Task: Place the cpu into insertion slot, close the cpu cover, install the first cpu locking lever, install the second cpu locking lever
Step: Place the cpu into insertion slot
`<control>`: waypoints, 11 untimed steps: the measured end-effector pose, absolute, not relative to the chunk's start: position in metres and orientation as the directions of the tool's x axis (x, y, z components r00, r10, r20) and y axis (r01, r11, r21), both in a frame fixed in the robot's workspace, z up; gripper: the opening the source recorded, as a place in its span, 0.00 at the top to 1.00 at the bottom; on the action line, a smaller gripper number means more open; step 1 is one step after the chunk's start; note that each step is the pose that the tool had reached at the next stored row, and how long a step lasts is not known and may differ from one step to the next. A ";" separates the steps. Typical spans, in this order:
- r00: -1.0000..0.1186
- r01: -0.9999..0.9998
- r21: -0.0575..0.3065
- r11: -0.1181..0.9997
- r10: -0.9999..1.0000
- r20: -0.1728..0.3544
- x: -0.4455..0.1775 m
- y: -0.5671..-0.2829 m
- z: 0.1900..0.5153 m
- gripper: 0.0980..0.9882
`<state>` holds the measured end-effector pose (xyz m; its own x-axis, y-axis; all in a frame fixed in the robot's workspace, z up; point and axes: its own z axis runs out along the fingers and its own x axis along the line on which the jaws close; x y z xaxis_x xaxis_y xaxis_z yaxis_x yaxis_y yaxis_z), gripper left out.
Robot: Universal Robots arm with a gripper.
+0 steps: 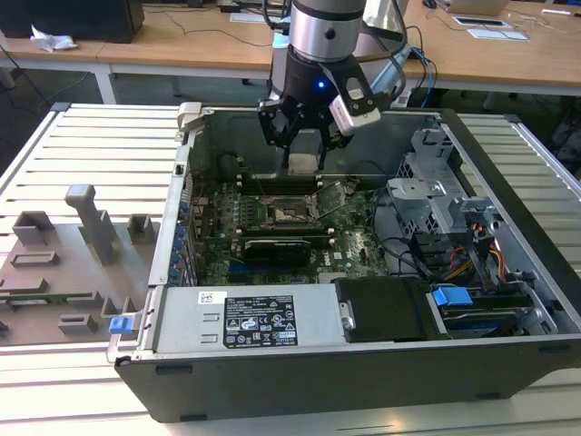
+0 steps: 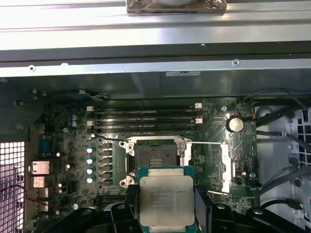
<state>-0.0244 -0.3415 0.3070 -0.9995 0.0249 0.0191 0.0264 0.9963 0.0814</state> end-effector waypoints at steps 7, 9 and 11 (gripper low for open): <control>-1.000 0.026 0.081 0.996 0.025 0.019 -0.024 -0.342 0.298 0.50; -1.000 0.026 0.081 0.996 0.025 0.019 -0.024 -0.342 0.297 0.50; -1.000 0.026 0.081 0.996 0.025 0.019 -0.024 -0.342 0.295 0.50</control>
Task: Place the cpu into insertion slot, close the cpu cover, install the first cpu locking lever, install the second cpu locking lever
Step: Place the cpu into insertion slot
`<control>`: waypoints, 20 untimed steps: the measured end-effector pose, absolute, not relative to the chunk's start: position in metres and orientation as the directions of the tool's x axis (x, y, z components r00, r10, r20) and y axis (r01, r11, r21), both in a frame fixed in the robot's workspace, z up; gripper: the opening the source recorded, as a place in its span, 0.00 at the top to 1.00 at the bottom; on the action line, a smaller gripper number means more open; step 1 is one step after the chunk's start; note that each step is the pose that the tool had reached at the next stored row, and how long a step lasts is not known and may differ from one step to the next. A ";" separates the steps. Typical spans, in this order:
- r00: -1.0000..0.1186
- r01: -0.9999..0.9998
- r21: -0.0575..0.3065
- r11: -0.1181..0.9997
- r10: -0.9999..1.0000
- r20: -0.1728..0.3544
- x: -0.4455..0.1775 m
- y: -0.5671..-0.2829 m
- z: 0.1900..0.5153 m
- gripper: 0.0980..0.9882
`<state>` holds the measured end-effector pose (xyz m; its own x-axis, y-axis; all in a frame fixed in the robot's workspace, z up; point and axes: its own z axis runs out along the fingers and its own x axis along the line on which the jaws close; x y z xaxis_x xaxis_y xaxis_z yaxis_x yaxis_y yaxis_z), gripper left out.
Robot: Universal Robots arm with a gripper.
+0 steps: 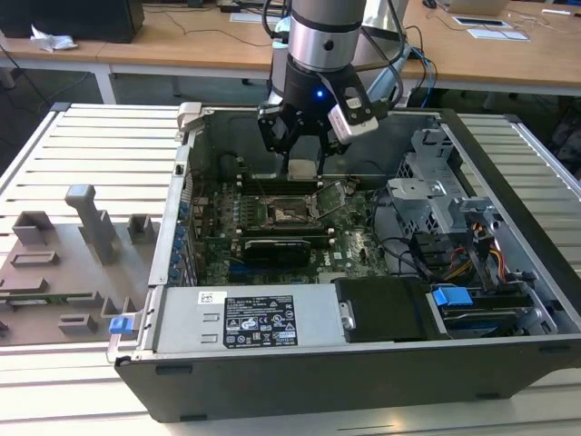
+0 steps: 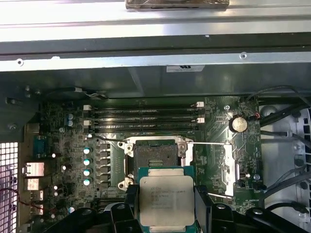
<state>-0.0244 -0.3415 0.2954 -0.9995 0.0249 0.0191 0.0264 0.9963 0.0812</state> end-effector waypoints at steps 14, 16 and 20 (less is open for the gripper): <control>-1.000 0.026 0.081 0.996 0.025 0.019 -0.025 -0.341 0.272 0.50; -1.000 0.026 0.081 0.996 0.025 0.019 -0.025 -0.341 0.269 0.50; -1.000 0.027 0.081 0.996 0.025 0.019 -0.025 -0.339 0.265 0.50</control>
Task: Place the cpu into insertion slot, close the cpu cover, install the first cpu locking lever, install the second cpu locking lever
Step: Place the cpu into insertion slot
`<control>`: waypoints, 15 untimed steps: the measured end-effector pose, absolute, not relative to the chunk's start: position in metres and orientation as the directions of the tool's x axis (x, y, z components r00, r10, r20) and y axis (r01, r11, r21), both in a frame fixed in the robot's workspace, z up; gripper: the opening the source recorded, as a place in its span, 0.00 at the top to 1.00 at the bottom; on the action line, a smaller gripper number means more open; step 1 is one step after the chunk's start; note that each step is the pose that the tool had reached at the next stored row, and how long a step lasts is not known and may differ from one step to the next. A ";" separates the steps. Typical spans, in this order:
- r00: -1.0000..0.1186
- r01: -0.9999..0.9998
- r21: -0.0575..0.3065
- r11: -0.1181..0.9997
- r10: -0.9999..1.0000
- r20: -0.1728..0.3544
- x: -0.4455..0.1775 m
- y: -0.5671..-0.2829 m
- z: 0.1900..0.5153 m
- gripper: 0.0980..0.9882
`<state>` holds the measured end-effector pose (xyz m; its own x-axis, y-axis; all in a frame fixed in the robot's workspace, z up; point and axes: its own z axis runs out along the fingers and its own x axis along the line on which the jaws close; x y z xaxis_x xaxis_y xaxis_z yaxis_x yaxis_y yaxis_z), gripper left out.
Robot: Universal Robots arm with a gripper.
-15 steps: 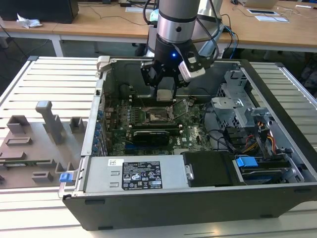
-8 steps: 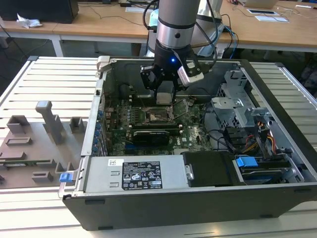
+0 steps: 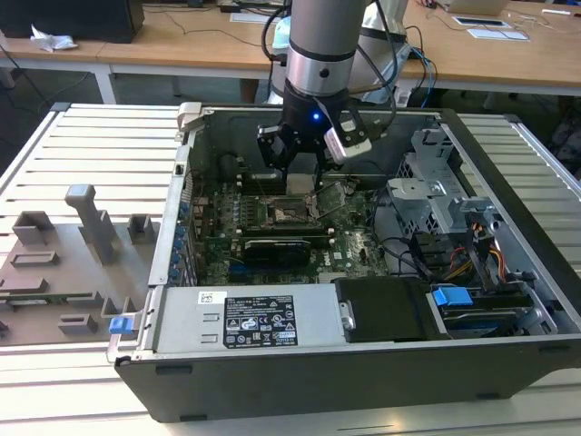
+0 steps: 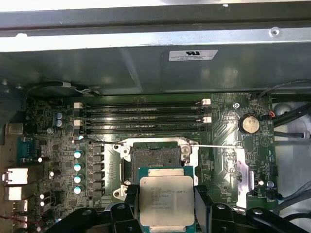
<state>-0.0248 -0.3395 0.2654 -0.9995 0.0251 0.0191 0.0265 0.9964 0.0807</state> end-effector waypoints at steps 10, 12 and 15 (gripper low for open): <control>-1.000 0.026 0.080 0.996 0.025 0.019 -0.025 -0.330 0.255 0.50; -1.000 0.026 0.080 0.996 0.025 0.019 -0.025 -0.330 0.255 0.50; -1.000 0.026 0.080 0.996 0.025 0.019 -0.025 -0.330 0.254 0.50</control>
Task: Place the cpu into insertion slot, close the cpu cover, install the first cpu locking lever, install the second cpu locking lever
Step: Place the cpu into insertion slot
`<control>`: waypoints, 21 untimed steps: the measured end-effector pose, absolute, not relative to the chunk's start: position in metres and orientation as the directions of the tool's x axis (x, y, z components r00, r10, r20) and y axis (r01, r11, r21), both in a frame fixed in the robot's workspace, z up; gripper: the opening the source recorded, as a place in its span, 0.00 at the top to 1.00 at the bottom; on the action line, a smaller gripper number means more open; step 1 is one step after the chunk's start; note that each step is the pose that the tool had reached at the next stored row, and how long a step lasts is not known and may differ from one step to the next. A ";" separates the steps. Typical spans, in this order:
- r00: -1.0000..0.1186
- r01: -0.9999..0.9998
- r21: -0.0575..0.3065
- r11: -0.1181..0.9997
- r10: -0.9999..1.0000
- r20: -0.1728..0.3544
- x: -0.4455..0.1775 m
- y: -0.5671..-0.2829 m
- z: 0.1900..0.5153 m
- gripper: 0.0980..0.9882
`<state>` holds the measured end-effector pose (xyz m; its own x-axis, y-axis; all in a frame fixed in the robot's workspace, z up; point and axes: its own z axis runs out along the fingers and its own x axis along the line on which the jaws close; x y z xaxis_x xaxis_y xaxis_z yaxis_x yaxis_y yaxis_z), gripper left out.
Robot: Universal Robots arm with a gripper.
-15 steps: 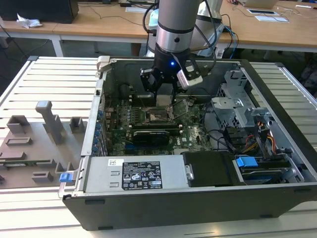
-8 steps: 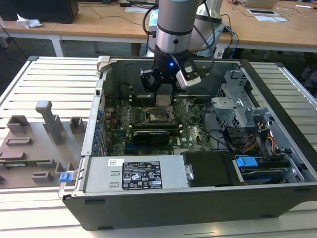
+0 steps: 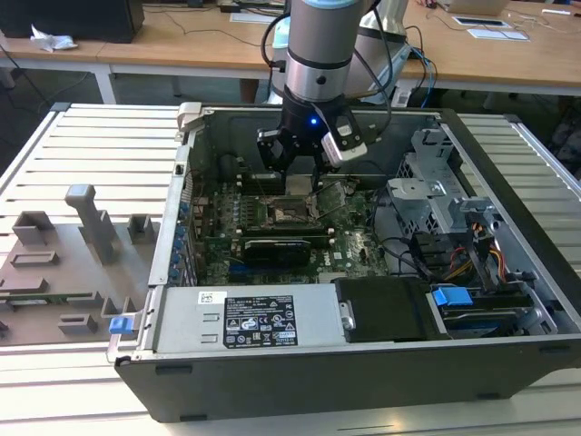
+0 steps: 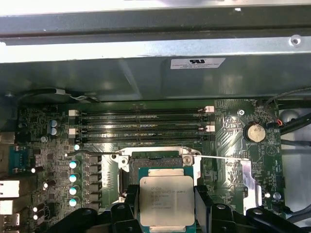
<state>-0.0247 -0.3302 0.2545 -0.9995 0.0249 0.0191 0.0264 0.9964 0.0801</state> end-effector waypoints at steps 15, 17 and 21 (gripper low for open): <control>-0.958 0.285 0.080 0.955 0.285 0.019 -0.025 -0.330 0.254 0.50; -0.950 0.314 0.080 0.946 0.313 0.019 -0.025 -0.330 0.254 0.50; -0.934 0.356 0.080 0.931 0.355 0.019 -0.025 -0.330 0.254 0.50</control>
<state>-0.0247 -0.3302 0.2540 -0.9345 0.3555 0.0191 0.3558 0.9311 0.0800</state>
